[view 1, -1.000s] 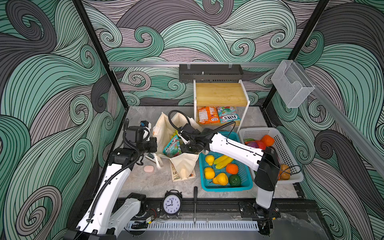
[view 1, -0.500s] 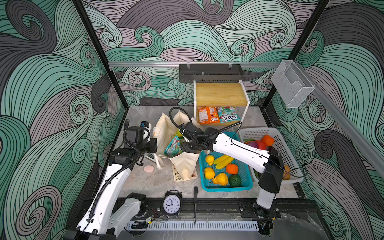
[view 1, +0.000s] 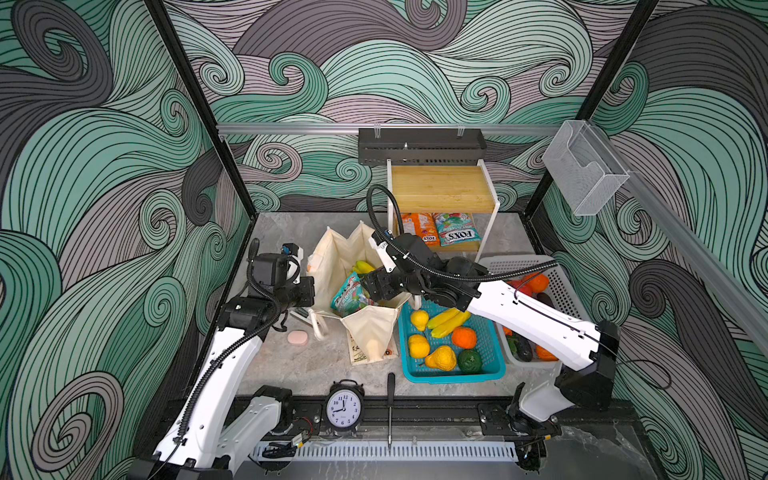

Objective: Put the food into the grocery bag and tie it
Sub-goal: 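Raise the right gripper out of the tote while the left gripper holds the tote edge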

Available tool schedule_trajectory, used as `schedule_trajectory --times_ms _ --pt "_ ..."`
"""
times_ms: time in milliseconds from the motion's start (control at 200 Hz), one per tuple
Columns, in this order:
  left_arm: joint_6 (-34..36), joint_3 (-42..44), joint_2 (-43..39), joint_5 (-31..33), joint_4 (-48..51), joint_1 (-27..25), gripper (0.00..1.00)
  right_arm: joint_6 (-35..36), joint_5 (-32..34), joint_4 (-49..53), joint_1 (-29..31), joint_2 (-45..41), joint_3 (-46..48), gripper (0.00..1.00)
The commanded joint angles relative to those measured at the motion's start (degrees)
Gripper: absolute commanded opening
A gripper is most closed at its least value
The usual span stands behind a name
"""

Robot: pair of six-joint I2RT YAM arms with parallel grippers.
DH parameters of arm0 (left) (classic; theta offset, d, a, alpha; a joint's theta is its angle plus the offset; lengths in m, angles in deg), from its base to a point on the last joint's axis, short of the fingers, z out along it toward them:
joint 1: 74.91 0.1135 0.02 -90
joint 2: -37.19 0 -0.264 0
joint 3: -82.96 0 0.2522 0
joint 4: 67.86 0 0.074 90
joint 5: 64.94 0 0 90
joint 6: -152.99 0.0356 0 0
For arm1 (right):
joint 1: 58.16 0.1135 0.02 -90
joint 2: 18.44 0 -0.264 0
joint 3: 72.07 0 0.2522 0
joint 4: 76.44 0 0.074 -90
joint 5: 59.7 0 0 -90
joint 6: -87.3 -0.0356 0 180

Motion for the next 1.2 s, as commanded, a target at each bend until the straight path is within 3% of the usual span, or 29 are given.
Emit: schedule_trajectory --times_ms 0,25,45,140,350,455,510,630,660,665,766,856,896,1196 --pt "0.5 -0.1 -0.5 0.2 1.2 0.2 0.00 0.7 0.1 -0.7 -0.9 -3.4 0.8 0.86" --pt "0.5 -0.1 -0.5 0.2 1.2 0.3 0.00 1.1 1.1 0.4 -0.9 -4.0 0.4 0.97" --pt "0.5 -0.1 -0.4 0.3 1.2 0.3 0.00 1.5 2.5 1.1 -0.9 -4.4 0.1 0.99" --pt "0.6 -0.2 -0.6 0.1 1.3 0.2 0.01 2.4 6.6 2.3 -1.9 -7.3 1.1 0.99" --pt "1.0 -0.1 -1.6 -1.4 0.7 0.3 0.39 -1.4 1.1 3.0 -10.0 -9.5 6.2 0.99" --pt "1.0 0.1 -1.9 -1.6 0.4 0.3 0.40 -1.9 -2.4 3.1 -11.4 -8.1 8.1 0.95" --pt "0.9 0.0 -1.8 -2.0 0.4 0.2 0.35 -1.8 -4.4 3.1 -11.6 -6.7 8.3 0.87" --pt "-0.6 -0.8 -1.7 -1.6 0.6 0.3 0.00 -2.6 -9.4 2.0 -11.6 -4.1 8.7 0.54" --pt "-1.2 -1.2 -1.8 -1.5 0.9 0.3 0.00 -2.7 -9.9 1.7 -11.6 -3.8 8.8 0.48" --pt "-1.3 -1.2 -1.8 -1.5 0.9 0.2 0.00 -2.8 -10.1 1.5 -11.6 -3.7 8.7 0.43" --pt "-3.6 -3.1 -2.1 -2.0 1.0 0.2 0.00 -2.9 -10.2 0.0 -11.1 -3.9 8.8 0.12" --pt "-4.2 -7.0 -0.8 -1.9 3.3 0.2 0.00 -2.0 -8.3 0.2 -10.3 -4.6 7.8 0.08" --pt "-4.5 -8.9 -0.3 -1.3 4.6 0.3 0.00 -1.6 -7.3 0.5 -10.2 -4.9 7.3 0.00" --pt "-5.9 -18.2 1.0 0.0 8.1 0.3 0.00 0.0 -3.1 1.1 -9.3 -9.0 3.4 0.00"
